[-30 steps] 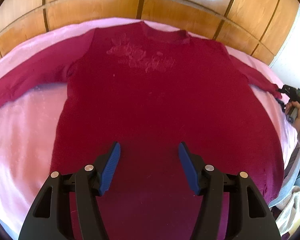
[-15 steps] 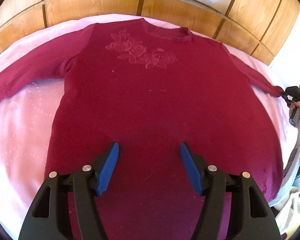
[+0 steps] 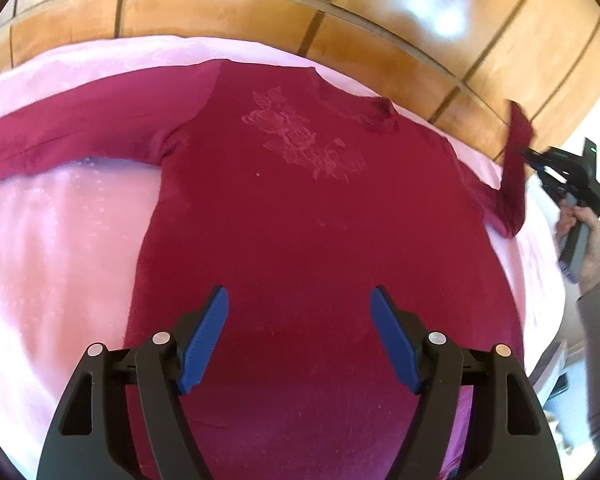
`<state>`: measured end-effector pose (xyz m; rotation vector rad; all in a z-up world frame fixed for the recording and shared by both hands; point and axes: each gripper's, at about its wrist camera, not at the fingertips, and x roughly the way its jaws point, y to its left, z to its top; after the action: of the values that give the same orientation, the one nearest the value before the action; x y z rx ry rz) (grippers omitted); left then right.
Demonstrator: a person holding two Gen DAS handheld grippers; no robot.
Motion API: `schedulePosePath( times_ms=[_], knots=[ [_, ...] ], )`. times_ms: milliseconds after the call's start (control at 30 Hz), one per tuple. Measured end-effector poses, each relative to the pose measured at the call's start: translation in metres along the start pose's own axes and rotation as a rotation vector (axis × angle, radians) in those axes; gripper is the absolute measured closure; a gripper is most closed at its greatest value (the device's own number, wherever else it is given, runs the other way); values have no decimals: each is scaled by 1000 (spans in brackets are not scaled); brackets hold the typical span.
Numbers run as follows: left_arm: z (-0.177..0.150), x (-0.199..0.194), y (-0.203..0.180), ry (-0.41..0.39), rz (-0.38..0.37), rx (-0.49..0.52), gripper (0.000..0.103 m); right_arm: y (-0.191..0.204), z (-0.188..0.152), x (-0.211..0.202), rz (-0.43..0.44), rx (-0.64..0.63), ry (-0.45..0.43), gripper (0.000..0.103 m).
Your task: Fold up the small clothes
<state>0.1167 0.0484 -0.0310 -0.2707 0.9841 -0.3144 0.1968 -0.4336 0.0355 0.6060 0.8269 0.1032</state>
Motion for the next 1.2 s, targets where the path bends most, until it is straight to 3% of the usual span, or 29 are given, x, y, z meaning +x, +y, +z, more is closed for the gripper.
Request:
schedulePosePath(
  times_ms=[167, 267, 367, 433, 600, 800, 1000, 1033, 1133, 1200],
  knots=[
    [19, -3, 15, -24, -54, -80, 31, 93, -51, 79, 112, -118, 164, 98],
    [32, -3, 20, -43, -67, -99, 27, 123, -62, 130, 145, -162, 246, 98],
    [50, -2, 26, -62, -97, -119, 27, 148, -86, 155, 168, -214, 303, 97],
    [61, 3, 30, -56, -121, -144, 27, 153, -94, 162, 177, -232, 322, 90],
    [90, 15, 31, -74, -161, -178, 27, 149, -98, 142, 223, -223, 289, 58],
    [121, 48, 9, -66, -124, -99, 32, 104, -77, 80, 215, -144, 195, 52],
    [149, 103, -10, -7, -75, -50, 33, 20, -74, 8, 94, -37, 118, 50],
    [153, 115, -13, 9, -73, -51, 36, 10, -74, 1, 75, -21, 108, 50],
    [161, 142, -17, 58, -79, -66, 62, -21, -73, -13, 20, 47, 76, 50],
    [165, 148, -20, 53, -83, -66, 90, -31, -71, -15, 9, 73, 61, 50]
  ],
)
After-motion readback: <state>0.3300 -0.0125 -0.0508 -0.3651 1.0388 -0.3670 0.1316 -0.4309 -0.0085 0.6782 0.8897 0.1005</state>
